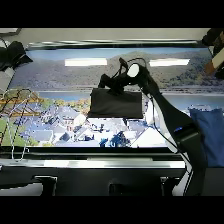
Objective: Fold the clothes and pants, and hang the long-sleeved shirts on hangers.
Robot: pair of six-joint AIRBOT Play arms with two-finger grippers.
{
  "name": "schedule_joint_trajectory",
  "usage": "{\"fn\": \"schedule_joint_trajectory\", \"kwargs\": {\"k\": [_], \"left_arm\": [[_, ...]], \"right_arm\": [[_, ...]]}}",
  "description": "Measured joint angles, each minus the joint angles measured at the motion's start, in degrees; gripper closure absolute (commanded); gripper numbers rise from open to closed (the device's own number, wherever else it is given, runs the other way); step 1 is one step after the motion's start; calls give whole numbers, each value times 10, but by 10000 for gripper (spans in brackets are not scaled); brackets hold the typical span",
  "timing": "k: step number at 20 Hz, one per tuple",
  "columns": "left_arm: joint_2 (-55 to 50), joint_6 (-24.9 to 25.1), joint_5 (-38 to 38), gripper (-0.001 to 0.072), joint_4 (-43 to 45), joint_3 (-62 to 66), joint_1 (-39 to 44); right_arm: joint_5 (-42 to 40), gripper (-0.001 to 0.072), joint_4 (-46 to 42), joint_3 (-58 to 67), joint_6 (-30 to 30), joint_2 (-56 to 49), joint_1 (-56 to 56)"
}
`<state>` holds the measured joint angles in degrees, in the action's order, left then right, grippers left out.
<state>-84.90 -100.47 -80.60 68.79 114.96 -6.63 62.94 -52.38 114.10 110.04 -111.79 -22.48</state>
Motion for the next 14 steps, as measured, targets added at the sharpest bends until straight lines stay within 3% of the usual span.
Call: {"fn": "schedule_joint_trajectory", "kwargs": {"k": [7,14], "left_arm": [[0,0,-4,691,-1,0,0],[0,0,-5,691,-2,0,0]], "right_arm": [[162,81,0,-22,-129,42,186],[160,96,46,-182,-247,36,288]]}}
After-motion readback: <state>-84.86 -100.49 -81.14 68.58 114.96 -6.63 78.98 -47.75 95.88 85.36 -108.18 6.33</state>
